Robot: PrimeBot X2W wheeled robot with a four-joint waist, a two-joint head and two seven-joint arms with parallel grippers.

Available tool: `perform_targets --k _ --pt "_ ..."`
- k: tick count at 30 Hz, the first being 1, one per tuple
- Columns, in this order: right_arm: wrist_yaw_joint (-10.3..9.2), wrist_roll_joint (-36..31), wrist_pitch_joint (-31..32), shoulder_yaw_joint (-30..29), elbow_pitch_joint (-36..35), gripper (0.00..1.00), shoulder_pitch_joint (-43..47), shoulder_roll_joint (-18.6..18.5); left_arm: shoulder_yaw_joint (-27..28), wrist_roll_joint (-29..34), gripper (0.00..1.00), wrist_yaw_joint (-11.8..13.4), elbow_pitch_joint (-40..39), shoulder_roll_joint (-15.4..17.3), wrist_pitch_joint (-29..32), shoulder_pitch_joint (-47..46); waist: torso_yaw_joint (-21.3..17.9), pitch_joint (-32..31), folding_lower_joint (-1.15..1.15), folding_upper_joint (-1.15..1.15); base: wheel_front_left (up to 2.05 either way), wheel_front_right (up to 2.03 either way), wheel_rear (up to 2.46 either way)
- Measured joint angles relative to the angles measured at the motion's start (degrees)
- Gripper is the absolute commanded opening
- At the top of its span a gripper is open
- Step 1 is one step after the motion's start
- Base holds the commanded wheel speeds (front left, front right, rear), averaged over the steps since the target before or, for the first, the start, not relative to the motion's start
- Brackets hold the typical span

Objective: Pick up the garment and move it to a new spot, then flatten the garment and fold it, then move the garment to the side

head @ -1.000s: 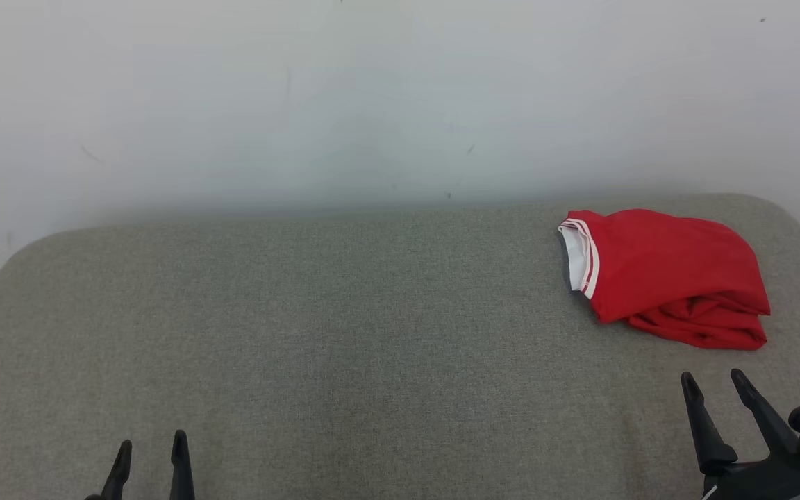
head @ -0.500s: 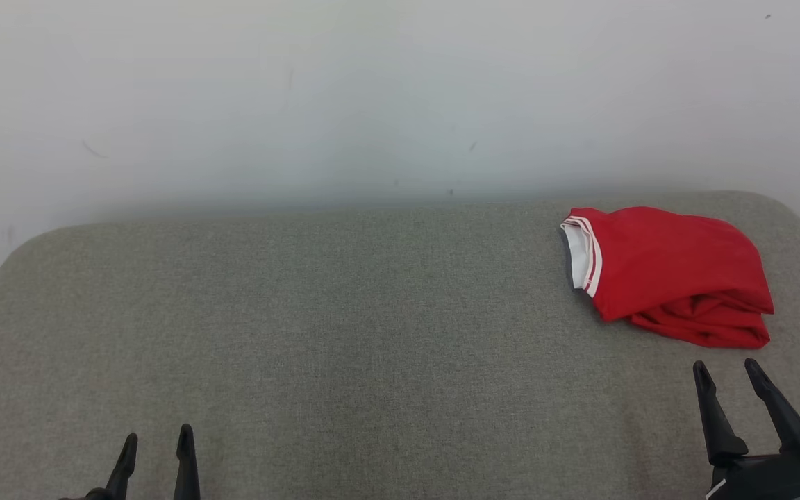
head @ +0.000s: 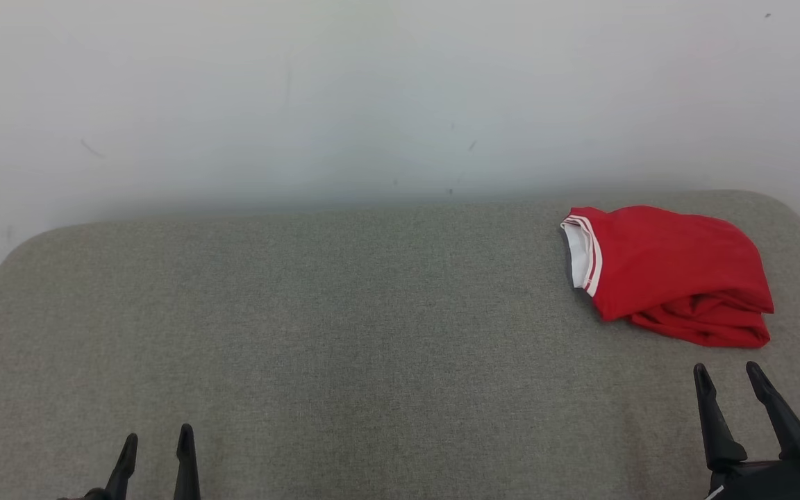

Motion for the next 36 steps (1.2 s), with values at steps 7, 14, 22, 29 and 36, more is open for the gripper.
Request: perform_targets --k 7,14,22,29,36 --pt "0.0 -0.8 0.4 -1.0 -0.9 1.0 0.4 0.6 0.1 0.9 1.0 0.0 -0.4 -0.2 0.6 0.6 0.4 0.1 0.0 0.0 0.0 0.0 0.0" --pt "0.0 -2.1 1.3 -1.7 -1.9 1.0 0.7 1.5 0.4 1.1 1.0 0.0 -0.9 -0.3 1.0 0.6 0.7 0.2 0.0 0.0 0.0 0.0 0.0" --pt "0.0 -3.1 2.3 -2.3 -2.9 1.0 1.5 2.3 0.5 1.1 1.0 0.0 -1.7 -0.4 1.6 0.6 0.8 0.2 0.0 0.0 0.0 0.0 0.0" --pt "0.0 -3.7 3.2 -3.0 -3.7 1.0 1.6 2.7 0.6 1.4 1.0 0.0 -2.0 -0.7 1.9 0.6 0.9 0.4 0.0 0.0 0.0 0.0 0.0" --pt "0.0 -4.0 3.8 -3.5 -4.1 1.0 1.6 3.2 0.7 1.5 1.0 0.1 -2.3 -0.7 2.4 0.6 1.0 0.5 0.0 0.0 0.0 0.0 0.0"
